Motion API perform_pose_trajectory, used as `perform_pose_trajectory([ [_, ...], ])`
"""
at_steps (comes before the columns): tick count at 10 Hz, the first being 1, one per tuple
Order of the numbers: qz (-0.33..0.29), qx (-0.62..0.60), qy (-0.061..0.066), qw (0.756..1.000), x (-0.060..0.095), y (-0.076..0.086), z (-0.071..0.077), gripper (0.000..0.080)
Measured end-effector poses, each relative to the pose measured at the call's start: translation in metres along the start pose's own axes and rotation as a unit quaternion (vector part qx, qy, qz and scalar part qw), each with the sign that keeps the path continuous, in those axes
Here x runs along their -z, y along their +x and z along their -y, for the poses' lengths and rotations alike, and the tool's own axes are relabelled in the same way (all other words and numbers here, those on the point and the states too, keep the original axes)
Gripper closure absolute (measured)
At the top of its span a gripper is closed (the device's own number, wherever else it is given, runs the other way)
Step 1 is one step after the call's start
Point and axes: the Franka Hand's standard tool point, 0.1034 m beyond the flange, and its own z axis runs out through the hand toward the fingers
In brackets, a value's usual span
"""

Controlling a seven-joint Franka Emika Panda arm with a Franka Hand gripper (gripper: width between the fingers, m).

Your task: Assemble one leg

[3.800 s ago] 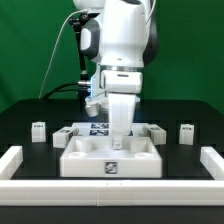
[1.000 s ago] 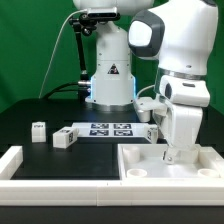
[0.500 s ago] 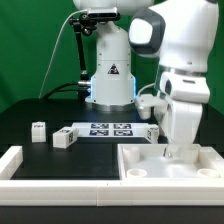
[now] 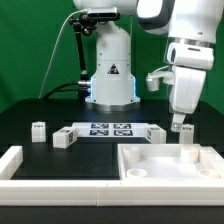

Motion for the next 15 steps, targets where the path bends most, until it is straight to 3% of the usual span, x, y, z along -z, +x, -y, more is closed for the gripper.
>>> perform_pose_trajectory([
  [3, -0.003, -0.102, 0.005, 0.995, -0.002, 0.001, 0.001, 0.0151],
  [6, -0.022, -0.295, 0.013, 0.955, 0.0, 0.002, 0.019, 0.0151],
  [9, -0.026, -0.459, 0.03, 0.888, 0.001, 0.014, 0.027, 0.0151],
  [12, -0.029, -0.538, 0.041, 0.842, 0.001, 0.019, 0.028, 0.0151],
  [15, -0.035, -0.679, 0.061, 0.731, -0.003, 0.024, 0.038, 0.0151],
])
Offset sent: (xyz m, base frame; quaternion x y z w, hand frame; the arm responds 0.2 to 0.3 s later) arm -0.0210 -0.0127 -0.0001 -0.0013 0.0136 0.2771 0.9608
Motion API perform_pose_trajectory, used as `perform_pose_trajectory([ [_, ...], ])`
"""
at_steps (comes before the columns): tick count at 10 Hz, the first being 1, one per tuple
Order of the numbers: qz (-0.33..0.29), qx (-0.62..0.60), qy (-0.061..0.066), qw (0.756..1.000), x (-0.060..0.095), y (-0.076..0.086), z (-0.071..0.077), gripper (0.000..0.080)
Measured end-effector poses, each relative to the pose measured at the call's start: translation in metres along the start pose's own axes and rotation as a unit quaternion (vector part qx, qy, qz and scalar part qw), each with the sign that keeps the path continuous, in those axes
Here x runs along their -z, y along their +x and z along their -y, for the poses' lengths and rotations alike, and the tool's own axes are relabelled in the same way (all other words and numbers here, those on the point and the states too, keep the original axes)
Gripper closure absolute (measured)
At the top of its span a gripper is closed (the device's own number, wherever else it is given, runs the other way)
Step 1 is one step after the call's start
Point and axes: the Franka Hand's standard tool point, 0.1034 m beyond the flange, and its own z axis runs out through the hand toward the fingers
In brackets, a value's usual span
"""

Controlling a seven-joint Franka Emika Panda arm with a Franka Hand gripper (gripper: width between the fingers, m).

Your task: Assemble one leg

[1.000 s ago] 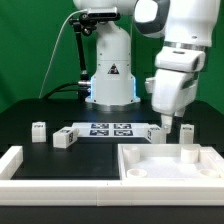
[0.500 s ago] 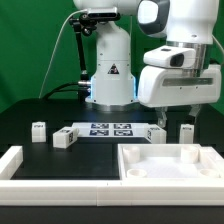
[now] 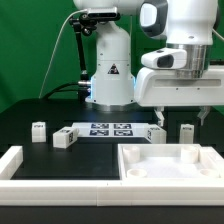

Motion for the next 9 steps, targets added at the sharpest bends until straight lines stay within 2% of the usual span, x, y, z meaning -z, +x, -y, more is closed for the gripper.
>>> perform_pose_trajectory([
  [3, 0.011, -0.135, 0.016, 0.991, -0.004, -0.011, 0.006, 0.0151],
  [4, 0.011, -0.141, 0.018, 0.99, -0.004, -0.011, 0.008, 0.0151],
  [6, 0.024, -0.133, 0.015, 0.991, -0.004, -0.012, 0.006, 0.0151],
  [7, 0.022, -0.125, 0.016, 0.992, -0.002, -0.012, 0.012, 0.0151],
  [8, 0.037, -0.12, 0.012, 0.992, -0.003, -0.016, 0.014, 0.0151],
  [9, 0.079, -0.108, 0.007, 0.991, -0.001, -0.02, 0.012, 0.0151],
])
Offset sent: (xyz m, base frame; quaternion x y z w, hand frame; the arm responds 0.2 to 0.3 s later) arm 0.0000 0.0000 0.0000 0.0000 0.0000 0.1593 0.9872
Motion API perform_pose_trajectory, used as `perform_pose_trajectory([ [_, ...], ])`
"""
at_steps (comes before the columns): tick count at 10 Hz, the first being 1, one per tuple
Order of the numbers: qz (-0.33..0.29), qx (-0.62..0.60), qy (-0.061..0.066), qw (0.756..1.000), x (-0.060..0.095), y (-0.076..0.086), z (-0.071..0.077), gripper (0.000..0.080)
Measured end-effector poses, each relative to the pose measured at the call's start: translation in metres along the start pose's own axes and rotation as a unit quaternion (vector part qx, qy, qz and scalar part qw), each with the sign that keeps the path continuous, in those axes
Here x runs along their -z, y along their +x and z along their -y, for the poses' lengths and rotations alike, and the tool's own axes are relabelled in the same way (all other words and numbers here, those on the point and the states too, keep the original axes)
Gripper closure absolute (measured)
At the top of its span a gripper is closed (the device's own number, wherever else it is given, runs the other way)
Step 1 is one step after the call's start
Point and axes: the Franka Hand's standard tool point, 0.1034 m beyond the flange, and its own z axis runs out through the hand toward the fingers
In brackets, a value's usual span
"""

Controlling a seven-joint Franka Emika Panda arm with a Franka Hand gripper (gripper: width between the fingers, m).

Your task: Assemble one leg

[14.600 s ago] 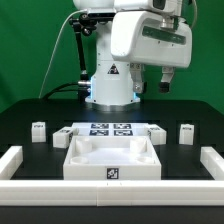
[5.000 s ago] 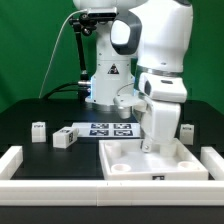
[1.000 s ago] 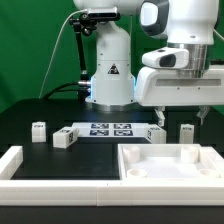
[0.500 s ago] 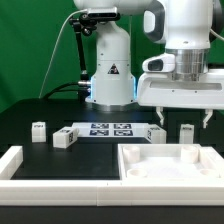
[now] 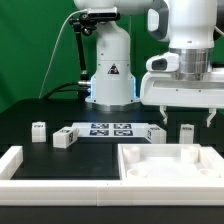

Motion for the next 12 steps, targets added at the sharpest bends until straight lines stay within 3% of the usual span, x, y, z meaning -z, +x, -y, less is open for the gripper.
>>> perform_pose_trajectory([
  [1, 0.057, 0.0, 0.002, 0.998, 0.005, -0.001, 0.0, 0.0151],
  [4, 0.138, 0.017, 0.027, 0.99, 0.008, 0.005, -0.005, 0.0151],
  [9, 0.328, 0.008, 0.008, 0.945, -0.003, -0.003, -0.012, 0.0151],
  [12, 0.38, 0.006, -0.006, 0.925, -0.016, -0.016, -0.008, 0.0151],
])
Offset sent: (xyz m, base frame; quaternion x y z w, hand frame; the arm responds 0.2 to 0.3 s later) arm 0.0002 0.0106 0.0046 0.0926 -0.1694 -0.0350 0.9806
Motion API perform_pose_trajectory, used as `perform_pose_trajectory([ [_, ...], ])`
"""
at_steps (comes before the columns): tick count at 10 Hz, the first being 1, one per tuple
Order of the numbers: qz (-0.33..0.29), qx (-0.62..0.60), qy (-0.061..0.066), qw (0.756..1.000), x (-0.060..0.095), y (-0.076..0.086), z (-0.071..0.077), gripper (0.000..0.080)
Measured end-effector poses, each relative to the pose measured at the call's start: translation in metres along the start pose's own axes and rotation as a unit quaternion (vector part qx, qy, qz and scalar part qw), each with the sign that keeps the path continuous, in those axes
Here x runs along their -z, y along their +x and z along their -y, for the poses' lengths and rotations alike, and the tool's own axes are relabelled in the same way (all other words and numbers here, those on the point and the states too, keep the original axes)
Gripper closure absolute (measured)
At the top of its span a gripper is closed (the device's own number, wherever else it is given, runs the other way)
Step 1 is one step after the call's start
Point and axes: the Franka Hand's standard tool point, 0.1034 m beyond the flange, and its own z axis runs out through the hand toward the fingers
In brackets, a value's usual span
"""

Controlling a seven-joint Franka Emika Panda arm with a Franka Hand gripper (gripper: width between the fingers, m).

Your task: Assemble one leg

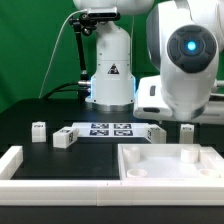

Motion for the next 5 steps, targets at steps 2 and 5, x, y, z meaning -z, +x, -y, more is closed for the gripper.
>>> perform_pose_trajectory([
  [2, -0.002, 0.001, -0.004, 1.0, -0.007, -0.003, 0.009, 0.0151],
  [5, -0.008, 0.001, -0.01, 1.0, -0.023, -0.004, 0.018, 0.0151],
])
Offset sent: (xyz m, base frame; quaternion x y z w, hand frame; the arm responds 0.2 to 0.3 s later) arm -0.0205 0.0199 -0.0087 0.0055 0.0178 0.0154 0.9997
